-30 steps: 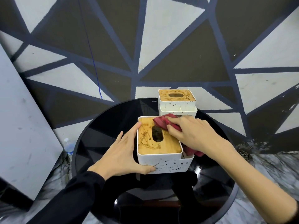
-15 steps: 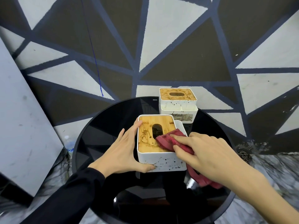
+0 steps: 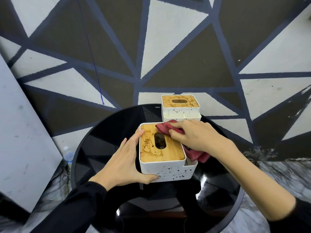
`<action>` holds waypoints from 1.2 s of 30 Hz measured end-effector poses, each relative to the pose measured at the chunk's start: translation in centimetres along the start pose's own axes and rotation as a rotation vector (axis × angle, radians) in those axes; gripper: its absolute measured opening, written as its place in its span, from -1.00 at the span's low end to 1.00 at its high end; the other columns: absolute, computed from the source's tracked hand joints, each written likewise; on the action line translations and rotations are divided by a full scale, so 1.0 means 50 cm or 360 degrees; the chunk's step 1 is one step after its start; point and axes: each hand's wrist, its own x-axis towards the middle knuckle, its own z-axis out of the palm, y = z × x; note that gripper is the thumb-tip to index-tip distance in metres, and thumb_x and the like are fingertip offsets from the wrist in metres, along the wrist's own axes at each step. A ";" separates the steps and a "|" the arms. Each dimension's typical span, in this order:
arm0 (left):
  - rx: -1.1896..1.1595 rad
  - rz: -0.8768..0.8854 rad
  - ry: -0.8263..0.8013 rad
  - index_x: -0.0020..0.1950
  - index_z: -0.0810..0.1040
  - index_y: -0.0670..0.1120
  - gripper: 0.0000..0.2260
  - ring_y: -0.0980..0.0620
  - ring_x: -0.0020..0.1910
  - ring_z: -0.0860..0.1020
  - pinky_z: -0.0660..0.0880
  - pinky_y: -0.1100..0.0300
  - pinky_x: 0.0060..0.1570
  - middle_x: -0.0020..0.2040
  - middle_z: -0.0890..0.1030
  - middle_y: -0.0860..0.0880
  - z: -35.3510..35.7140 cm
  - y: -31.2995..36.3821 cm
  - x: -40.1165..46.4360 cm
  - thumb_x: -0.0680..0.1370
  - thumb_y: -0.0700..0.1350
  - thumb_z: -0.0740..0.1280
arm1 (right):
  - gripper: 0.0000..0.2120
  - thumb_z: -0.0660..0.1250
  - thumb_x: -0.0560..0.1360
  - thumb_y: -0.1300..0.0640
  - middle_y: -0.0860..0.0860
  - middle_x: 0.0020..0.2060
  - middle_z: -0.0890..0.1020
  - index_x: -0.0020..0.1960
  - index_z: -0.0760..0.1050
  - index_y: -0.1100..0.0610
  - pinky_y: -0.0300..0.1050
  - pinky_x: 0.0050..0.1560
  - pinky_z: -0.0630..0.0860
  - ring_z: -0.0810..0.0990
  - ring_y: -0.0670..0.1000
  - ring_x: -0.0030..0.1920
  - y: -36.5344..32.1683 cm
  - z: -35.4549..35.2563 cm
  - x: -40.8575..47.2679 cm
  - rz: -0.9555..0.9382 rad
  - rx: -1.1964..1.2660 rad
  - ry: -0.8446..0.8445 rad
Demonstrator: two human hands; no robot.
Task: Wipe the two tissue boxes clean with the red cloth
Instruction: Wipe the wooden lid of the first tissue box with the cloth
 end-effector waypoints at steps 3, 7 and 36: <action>0.0026 0.0006 0.0022 0.66 -0.28 0.21 0.30 0.61 0.47 -0.16 -0.06 -0.04 0.70 0.64 -0.09 0.36 0.005 -0.003 0.003 0.24 0.46 0.56 | -0.58 0.07 0.68 -0.23 -0.03 0.04 0.66 0.46 0.47 -0.21 -0.06 -0.25 0.34 0.53 0.05 -0.11 0.003 0.006 -0.014 -0.0011 -0.0057 0.0036; 0.0049 0.0021 0.0057 0.66 -0.28 0.21 0.29 0.34 0.63 0.00 -0.17 0.04 0.69 0.68 -0.09 0.29 0.008 -0.006 0.005 0.24 0.48 0.54 | -0.58 0.07 0.67 -0.25 -0.11 -0.01 0.64 0.50 0.38 -0.32 -0.01 -0.16 0.44 0.58 0.03 -0.05 0.007 -0.002 -0.049 -0.0041 0.0026 -0.0032; -0.0186 -0.0008 0.0003 0.62 -0.29 0.35 0.33 0.26 0.61 0.21 0.38 0.01 0.53 0.67 0.03 0.38 0.006 -0.016 0.008 0.17 0.48 0.60 | -0.53 0.07 0.68 -0.28 -0.09 0.14 0.57 0.56 0.30 -0.29 -0.01 -0.04 0.43 0.56 0.05 0.17 0.037 0.026 0.004 0.0019 0.0177 -0.0008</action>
